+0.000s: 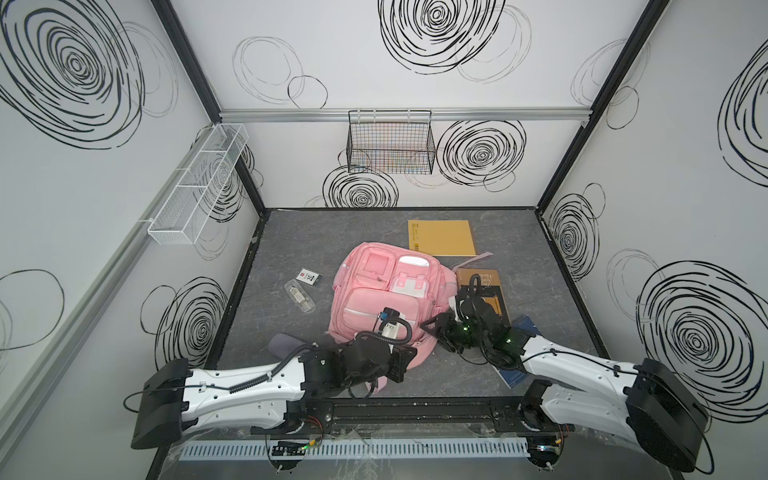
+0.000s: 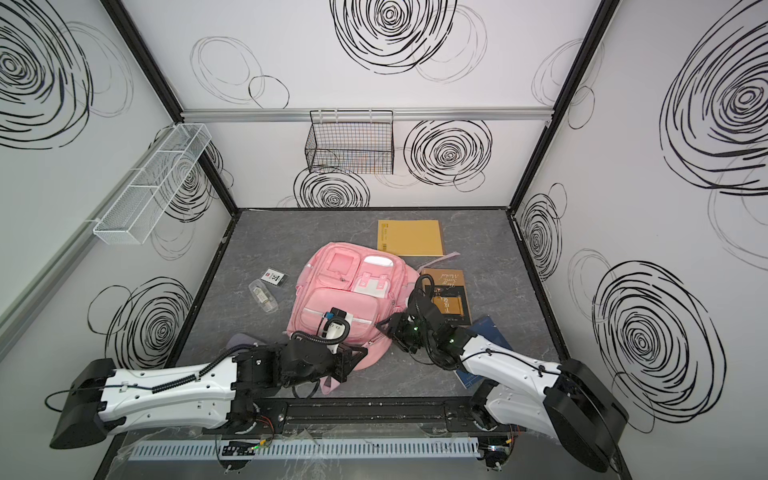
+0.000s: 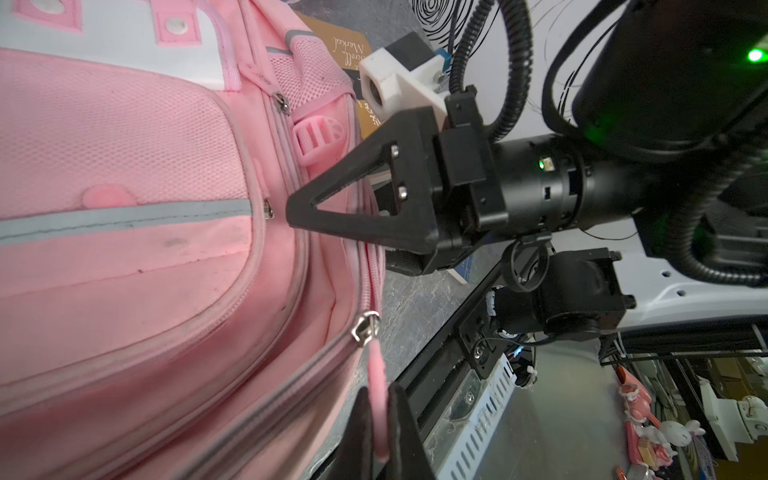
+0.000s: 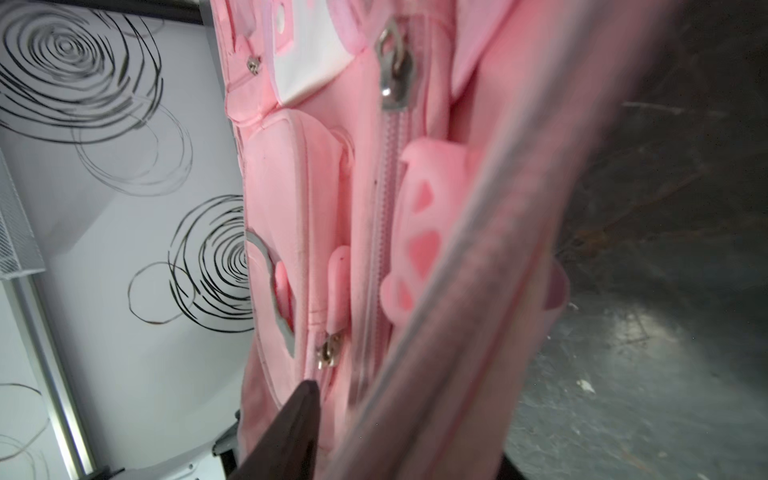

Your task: Pack the student bag

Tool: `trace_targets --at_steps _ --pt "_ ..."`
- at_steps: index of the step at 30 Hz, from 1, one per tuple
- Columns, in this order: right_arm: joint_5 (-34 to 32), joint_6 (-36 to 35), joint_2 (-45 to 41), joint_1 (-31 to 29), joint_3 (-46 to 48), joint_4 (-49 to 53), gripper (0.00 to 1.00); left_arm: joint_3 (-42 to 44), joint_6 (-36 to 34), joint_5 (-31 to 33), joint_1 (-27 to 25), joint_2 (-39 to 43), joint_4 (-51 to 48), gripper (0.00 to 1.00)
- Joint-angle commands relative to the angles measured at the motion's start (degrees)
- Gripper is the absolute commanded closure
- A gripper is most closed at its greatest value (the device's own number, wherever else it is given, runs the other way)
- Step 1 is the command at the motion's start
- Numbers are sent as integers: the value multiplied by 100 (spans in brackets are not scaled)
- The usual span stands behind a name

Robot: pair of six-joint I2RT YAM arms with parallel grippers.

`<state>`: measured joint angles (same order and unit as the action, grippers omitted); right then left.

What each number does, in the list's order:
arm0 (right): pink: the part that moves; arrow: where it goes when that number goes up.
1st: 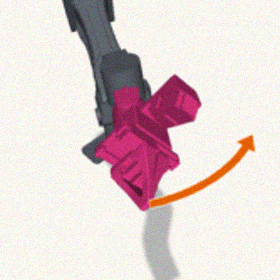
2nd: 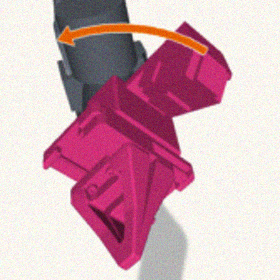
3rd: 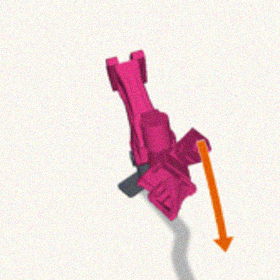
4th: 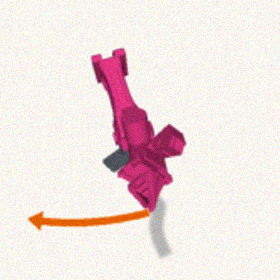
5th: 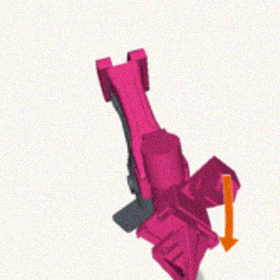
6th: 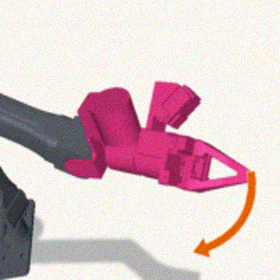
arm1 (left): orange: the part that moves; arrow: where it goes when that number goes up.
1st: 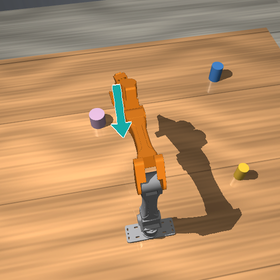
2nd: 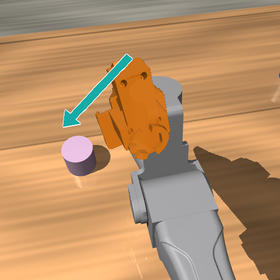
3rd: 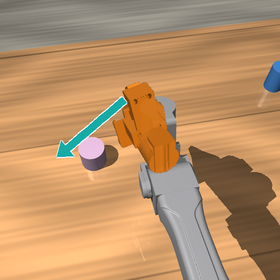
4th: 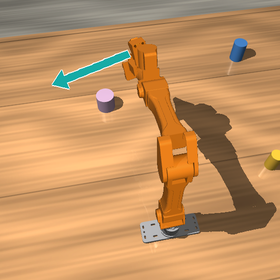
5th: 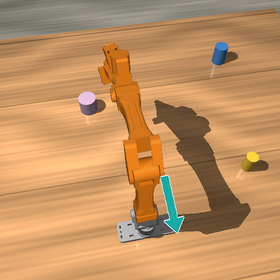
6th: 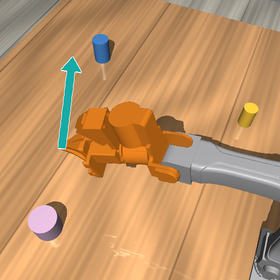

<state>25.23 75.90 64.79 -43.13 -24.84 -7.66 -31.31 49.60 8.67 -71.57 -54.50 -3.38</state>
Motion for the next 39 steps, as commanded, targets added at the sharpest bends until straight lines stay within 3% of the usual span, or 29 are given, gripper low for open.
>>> trace_targets --at_steps 1,4,10,15,20,23,25,27,34,39 --pt "619 -445 152 321 -308 -365 78 -107 252 110 -17 368 161 100" --pt "1043 -1403 328 700 -630 32 92 -131 493 204 -14 634 -452 100" --pt "1396 -3587 884 1383 -1609 1411 98 145 1037 302 64 1316 -1567 100" --pt "1605 -4618 1613 1854 -2035 1824 99 584 1318 153 363 1787 -1947 100" --pt "1833 -4944 2451 2254 -2571 1807 97 911 1311 -93 734 1931 -1756 100" --pt "1962 -4977 2783 2340 -2992 1858 84 917 1240 -236 837 1874 -1575 100" --pt "1906 -4962 2900 2287 -3269 2068 60 852 1172 -260 847 1809 -1438 100" --pt "1699 -4910 2796 2163 -3317 2244 44 765 1101 -246 855 1723 -1285 100" --pt "1174 -3686 1433 2029 -1981 1819 1 531 1012 -265 890 1282 -716 100" --pt "961 -2880 584 1306 -1027 1331 0 441 1012 -125 886 1058 -456 100"
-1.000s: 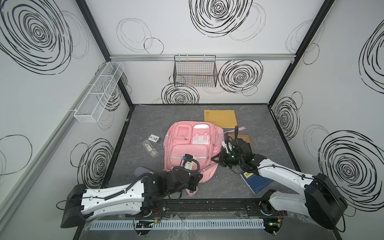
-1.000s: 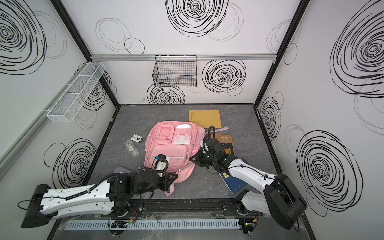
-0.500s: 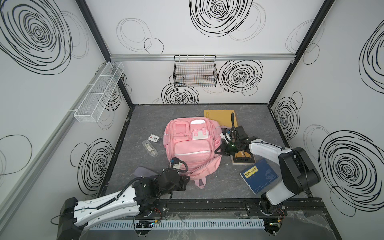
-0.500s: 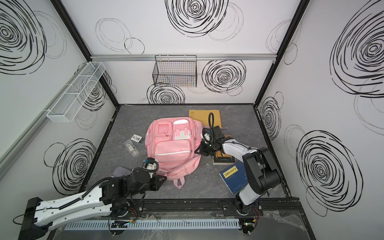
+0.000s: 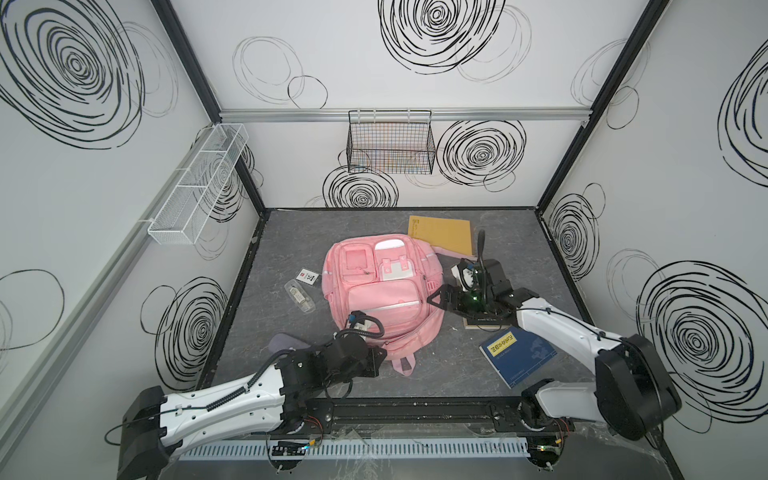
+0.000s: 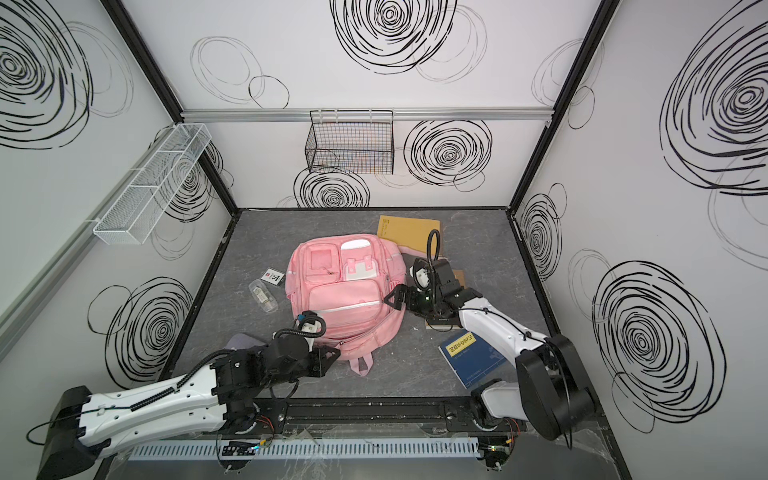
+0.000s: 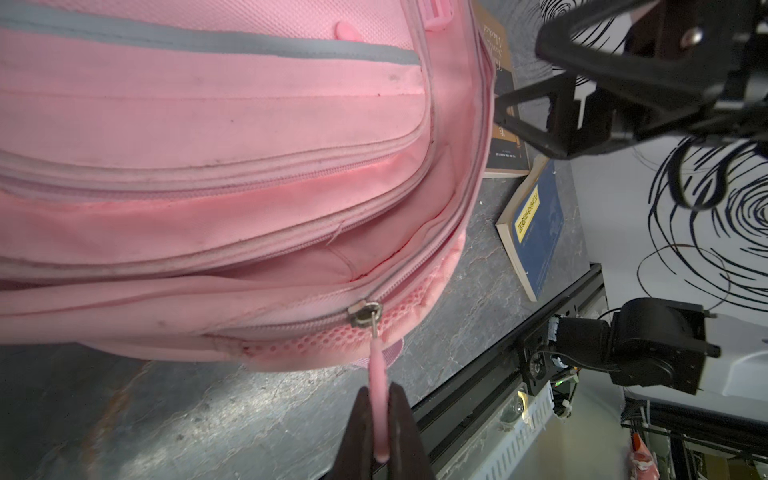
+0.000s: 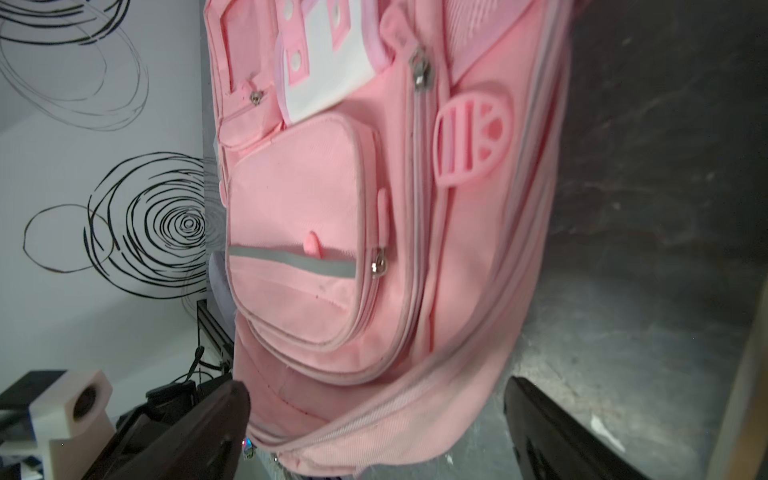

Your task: Pack the student bag

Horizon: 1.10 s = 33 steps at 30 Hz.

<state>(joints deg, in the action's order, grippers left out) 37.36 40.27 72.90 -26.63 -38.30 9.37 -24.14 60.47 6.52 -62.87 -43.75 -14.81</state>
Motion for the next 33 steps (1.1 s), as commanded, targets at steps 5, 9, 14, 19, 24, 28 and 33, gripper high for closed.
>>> trace_targets --at_steps 5,9,14,19,24,28,33 --pt "-527 1549 -429 -851 855 -795 1 -307 -107 148 29 -125 811 100" --pt "-423 2272 -373 -1118 1102 -1863 3 -315 -213 27 -12 -176 1019 100" --pt "-366 2418 165 -1186 710 -2267 5 -374 -297 -37 -106 -230 1033 100" --pt "73 2466 918 -1169 601 -2797 6 -420 -399 -96 -228 -162 1075 100" --pt "296 2587 1270 -1135 658 -3234 26 -442 -401 -69 -286 -43 992 100" --pt "331 2297 1243 -893 577 -3034 56 -444 -281 116 -265 80 635 100" --pt "423 1535 1096 -130 467 -2333 80 -212 -55 253 -140 392 76 100"
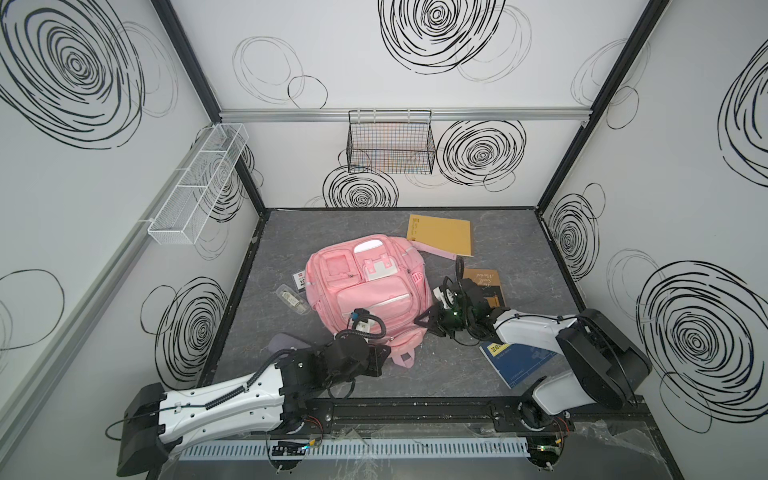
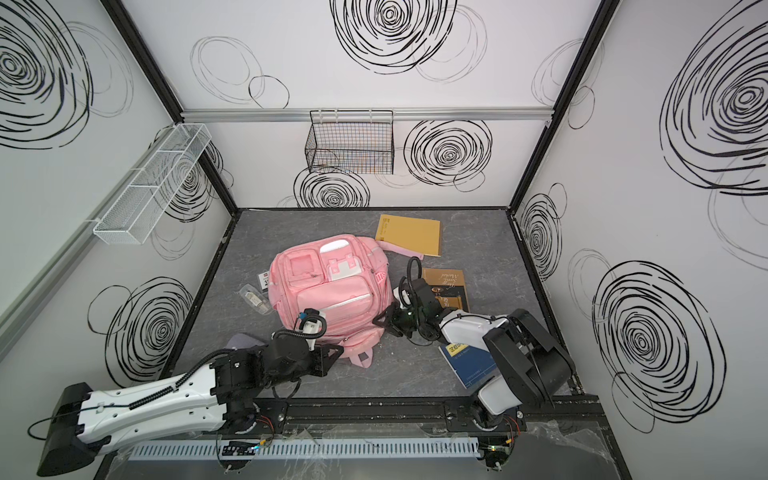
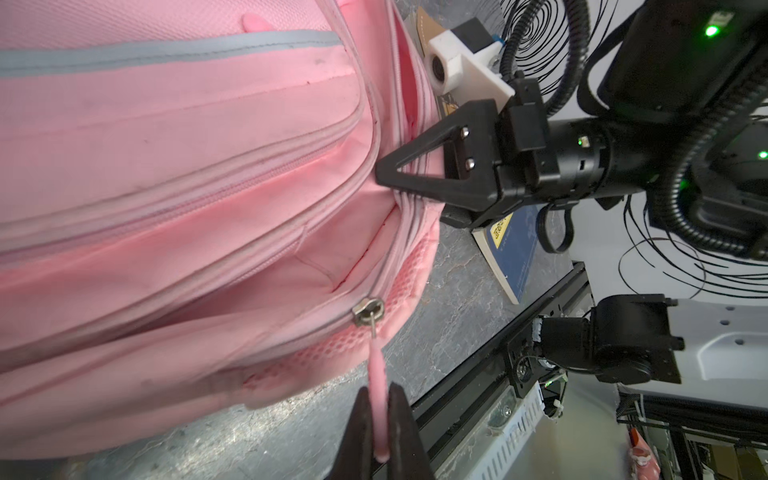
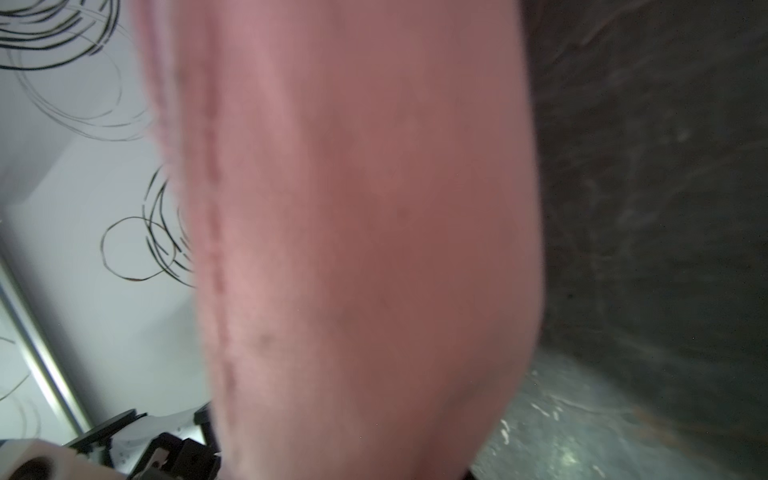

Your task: Pack the student bag

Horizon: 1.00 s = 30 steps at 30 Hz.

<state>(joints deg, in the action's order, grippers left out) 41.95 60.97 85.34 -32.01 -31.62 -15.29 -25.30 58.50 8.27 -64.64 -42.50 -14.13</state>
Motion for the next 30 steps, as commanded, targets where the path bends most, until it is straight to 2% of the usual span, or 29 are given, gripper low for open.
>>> trace_targets --at_steps 1,5,12,17,23,30 --pt "-21 -639 -177 543 -235 244 83 -22 179 70 62 339 -57 100" --pt "-31 -1009 -293 999 -397 656 87 329 268 12 237 624 -194 100" --pt "-44 -1047 -421 1332 -428 665 91 588 4 -228 865 695 -288 100" --pt "81 -1408 -450 1448 -590 1069 91 889 34 -325 1832 766 -836 100" --pt "248 -2116 -491 1608 -750 1885 90 1332 310 -641 2951 1084 -621 100" --pt "298 -2711 -437 1634 -820 2469 90 1258 386 -309 3374 948 -467 100"
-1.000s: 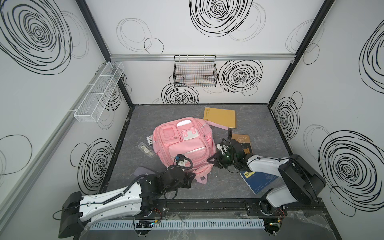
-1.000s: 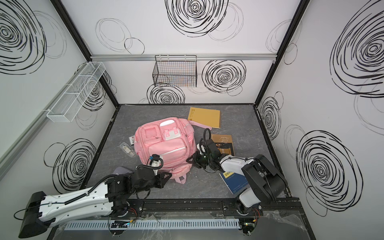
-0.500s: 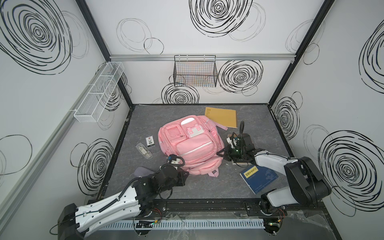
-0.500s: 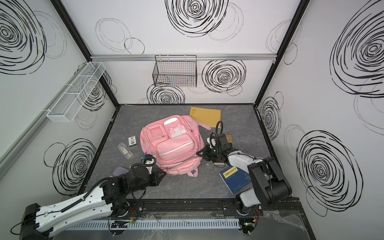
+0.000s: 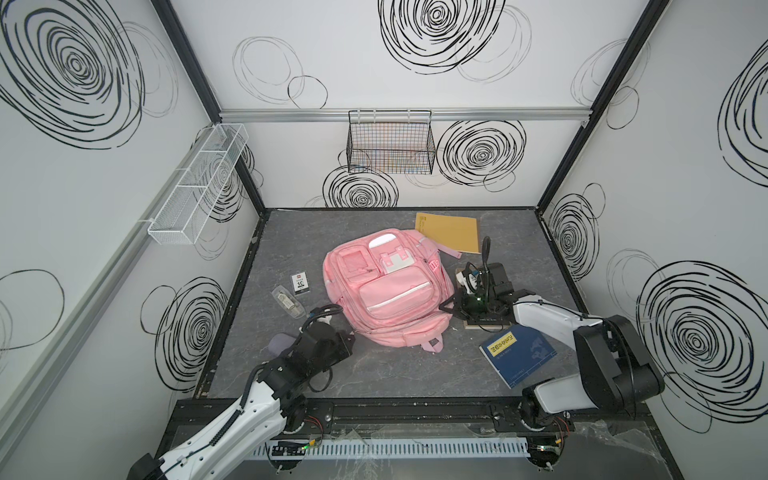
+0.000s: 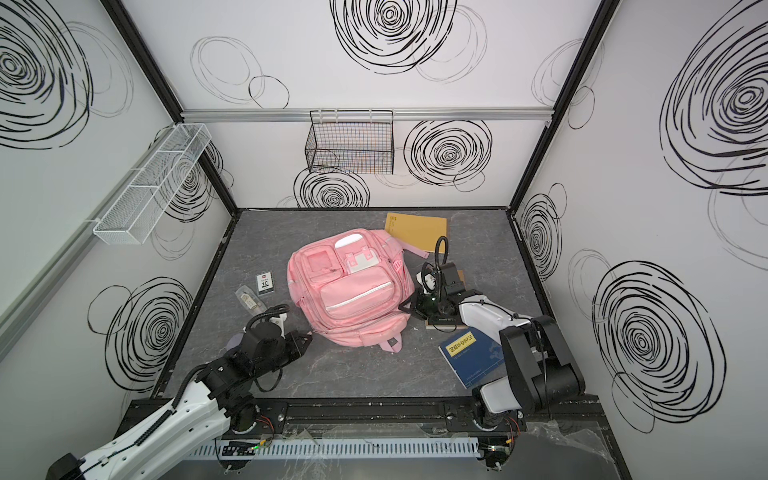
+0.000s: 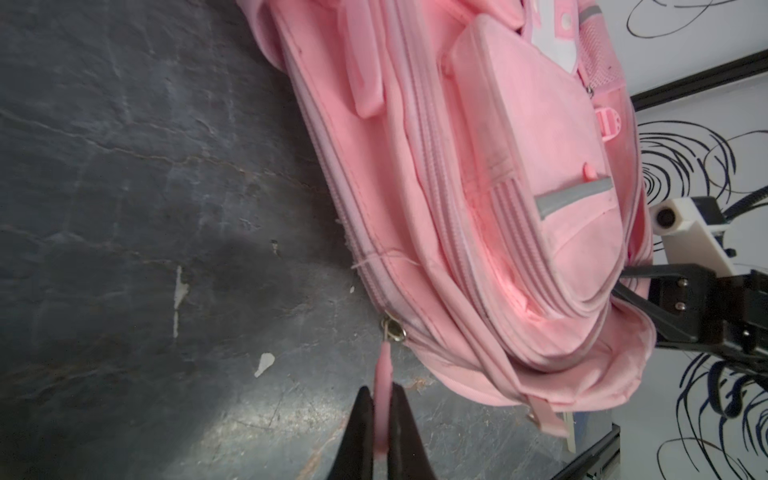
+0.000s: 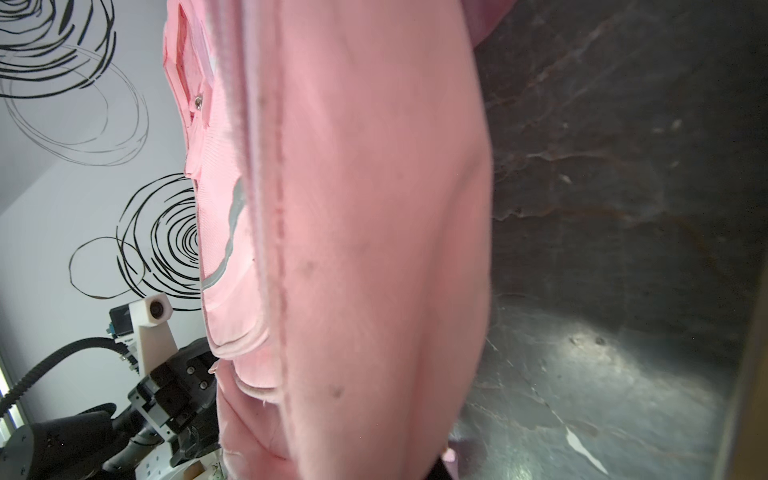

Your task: Pack the student bag

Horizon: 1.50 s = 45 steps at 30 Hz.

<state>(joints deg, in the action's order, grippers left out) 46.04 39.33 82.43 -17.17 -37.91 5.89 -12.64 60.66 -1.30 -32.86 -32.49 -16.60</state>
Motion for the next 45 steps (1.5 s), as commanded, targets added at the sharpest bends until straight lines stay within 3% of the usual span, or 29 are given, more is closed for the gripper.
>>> trace_targets --at_steps 1,8,12,14,16,23,26,27,34,37,45 --pt "-88 -594 -106 137 -190 372 90 -35 176 699 204 -63 -223 100" --pt "-219 -741 179 38 -295 388 84 -302 -66 820 201 -122 -171 98" --pt "-702 -708 75 40 -477 630 51 -516 -86 1018 166 55 -487 65" --pt "-1006 -700 -118 76 -474 744 45 -642 -93 1161 151 203 -692 58" --pt "-1279 -673 -348 153 -440 848 38 -764 -82 1323 131 380 -877 56" --pt "-1727 -379 -1340 911 -46 1106 33 -1452 -598 1741 -102 309 -854 57" --pt "-1752 -192 -1883 1433 219 1241 31 -1880 -1066 1936 -485 -114 -591 57" --pt "-1859 -114 -2050 1574 259 1351 25 -2000 -1276 1952 -652 -253 -425 57" --pt "-3988 600 -3466 2324 425 2808 17 -3225 -2848 1430 -2041 -2143 867 55" --pt "-4596 857 -3878 2376 418 3238 0 -3762 -3084 891 -2330 -3125 1180 54" --pt "-4699 1413 -3784 2717 775 3706 0 -5224 -3416 -226 -2806 -5250 1235 53"
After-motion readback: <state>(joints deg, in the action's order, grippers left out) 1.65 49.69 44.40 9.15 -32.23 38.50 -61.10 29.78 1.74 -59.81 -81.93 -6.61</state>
